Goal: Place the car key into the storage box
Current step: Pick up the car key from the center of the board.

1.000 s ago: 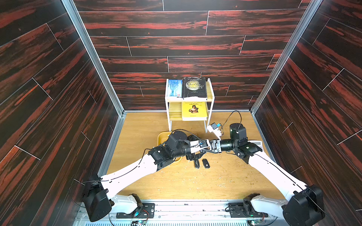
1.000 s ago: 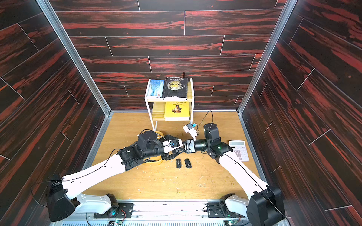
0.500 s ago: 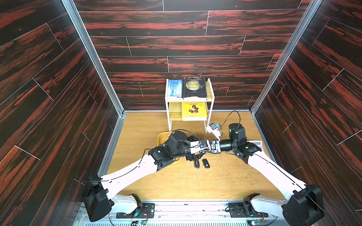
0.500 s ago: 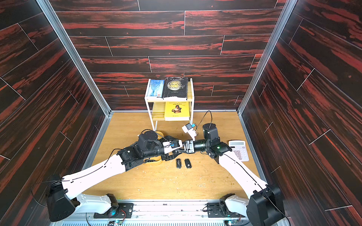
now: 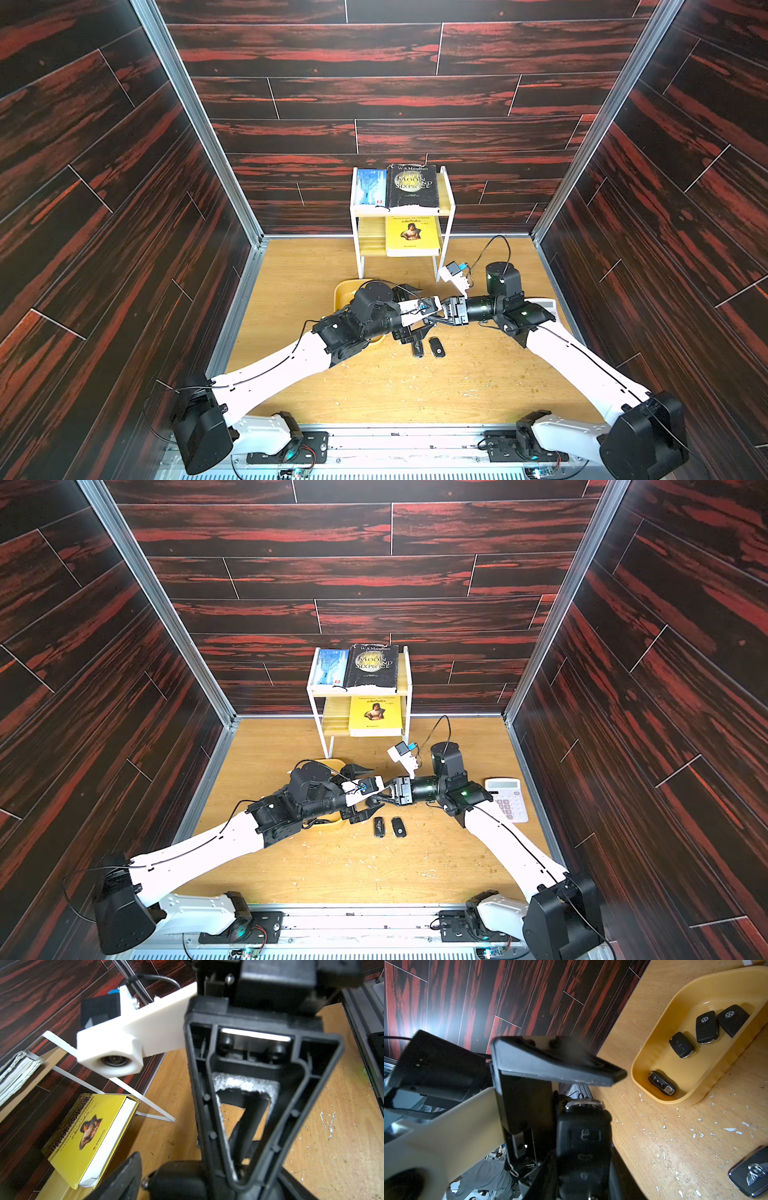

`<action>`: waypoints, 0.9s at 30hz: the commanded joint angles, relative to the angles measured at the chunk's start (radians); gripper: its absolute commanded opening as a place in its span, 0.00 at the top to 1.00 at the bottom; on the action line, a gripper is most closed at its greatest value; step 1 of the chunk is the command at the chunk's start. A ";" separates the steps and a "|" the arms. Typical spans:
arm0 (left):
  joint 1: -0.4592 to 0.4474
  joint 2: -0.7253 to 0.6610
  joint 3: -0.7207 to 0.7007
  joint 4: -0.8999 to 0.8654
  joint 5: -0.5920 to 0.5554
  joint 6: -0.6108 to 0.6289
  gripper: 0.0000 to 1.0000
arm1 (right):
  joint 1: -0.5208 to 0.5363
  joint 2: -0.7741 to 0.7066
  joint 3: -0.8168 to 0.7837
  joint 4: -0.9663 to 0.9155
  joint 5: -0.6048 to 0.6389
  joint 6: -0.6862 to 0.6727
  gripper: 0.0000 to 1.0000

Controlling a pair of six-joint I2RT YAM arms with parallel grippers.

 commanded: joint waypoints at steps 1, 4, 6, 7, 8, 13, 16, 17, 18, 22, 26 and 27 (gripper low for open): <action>0.000 -0.039 -0.009 0.017 -0.005 0.000 0.11 | 0.000 -0.012 0.019 -0.004 -0.002 0.000 0.75; 0.000 -0.047 -0.009 0.016 -0.003 0.001 0.11 | -0.001 -0.013 0.016 -0.003 -0.001 -0.003 0.75; 0.000 -0.052 -0.011 0.013 0.000 0.004 0.11 | -0.001 -0.011 0.016 -0.002 -0.001 -0.002 0.75; 0.000 -0.053 -0.012 0.013 0.001 0.005 0.12 | -0.001 -0.010 0.018 -0.001 -0.001 -0.001 0.75; 0.000 -0.054 -0.011 0.012 0.001 0.007 0.12 | -0.001 -0.009 0.018 -0.002 -0.001 0.000 0.75; 0.000 -0.062 -0.015 0.009 -0.001 0.010 0.13 | -0.001 -0.007 0.022 -0.001 0.002 0.000 0.75; 0.000 -0.061 -0.014 0.002 0.003 0.010 0.13 | -0.001 -0.007 0.027 -0.001 0.002 0.000 0.75; 0.000 -0.060 -0.014 -0.001 0.007 0.010 0.13 | -0.001 -0.007 0.027 -0.001 0.002 0.000 0.75; 0.000 -0.060 -0.013 -0.004 0.010 0.010 0.14 | -0.001 -0.007 0.030 -0.002 0.001 0.001 0.75; 0.000 -0.057 -0.013 -0.015 0.016 0.010 0.14 | -0.001 -0.006 0.030 -0.007 0.002 -0.002 0.75; 0.001 -0.058 -0.016 -0.031 0.020 0.019 0.15 | -0.001 -0.006 0.031 -0.009 0.001 -0.002 0.75; 0.000 -0.060 -0.017 -0.031 0.021 0.019 0.15 | -0.001 -0.004 0.033 -0.008 0.001 -0.005 0.75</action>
